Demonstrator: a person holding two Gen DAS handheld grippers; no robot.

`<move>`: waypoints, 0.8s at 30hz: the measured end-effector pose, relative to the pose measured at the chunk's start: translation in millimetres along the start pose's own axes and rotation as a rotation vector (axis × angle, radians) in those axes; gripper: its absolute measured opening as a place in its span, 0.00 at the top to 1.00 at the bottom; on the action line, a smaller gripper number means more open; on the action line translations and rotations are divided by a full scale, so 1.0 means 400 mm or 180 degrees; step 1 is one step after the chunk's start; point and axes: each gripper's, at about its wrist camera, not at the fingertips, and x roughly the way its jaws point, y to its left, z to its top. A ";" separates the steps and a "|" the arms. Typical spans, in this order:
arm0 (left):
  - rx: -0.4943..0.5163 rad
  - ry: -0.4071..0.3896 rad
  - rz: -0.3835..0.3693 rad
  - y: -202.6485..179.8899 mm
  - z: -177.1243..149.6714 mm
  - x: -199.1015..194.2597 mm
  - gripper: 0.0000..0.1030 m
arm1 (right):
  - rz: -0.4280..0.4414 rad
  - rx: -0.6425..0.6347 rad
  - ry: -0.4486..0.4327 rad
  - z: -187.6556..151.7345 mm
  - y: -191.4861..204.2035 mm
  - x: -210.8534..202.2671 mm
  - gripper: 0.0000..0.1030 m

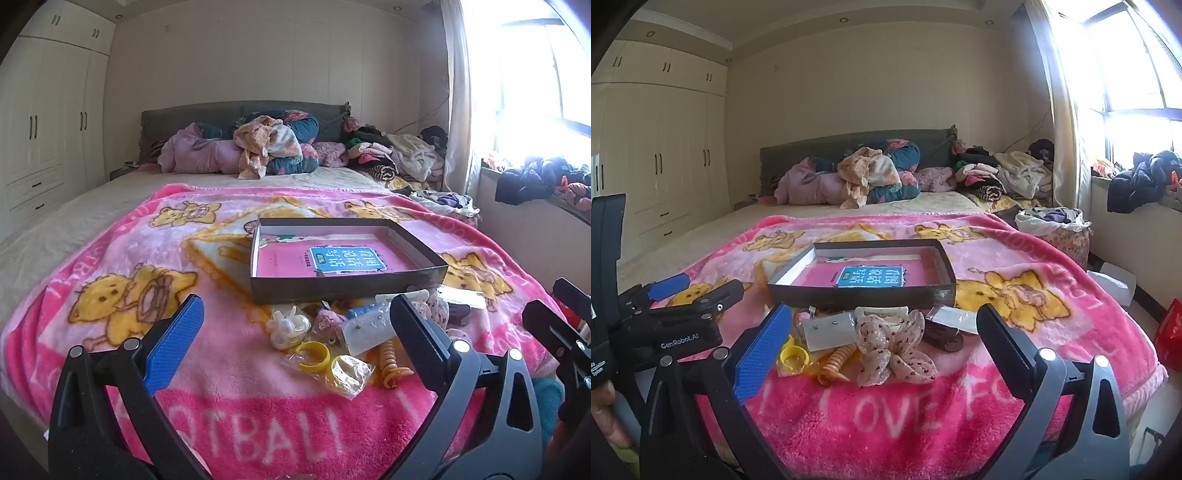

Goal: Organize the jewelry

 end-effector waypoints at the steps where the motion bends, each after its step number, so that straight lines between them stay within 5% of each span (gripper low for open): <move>1: 0.0033 0.0034 0.0012 -0.002 0.000 0.001 0.10 | -0.0006 0.0006 -0.0002 0.000 -0.001 0.000 0.06; 24: 0.0058 0.0042 0.0024 -0.003 0.000 0.002 0.10 | 0.0007 0.0063 0.0006 -0.002 -0.011 -0.001 0.06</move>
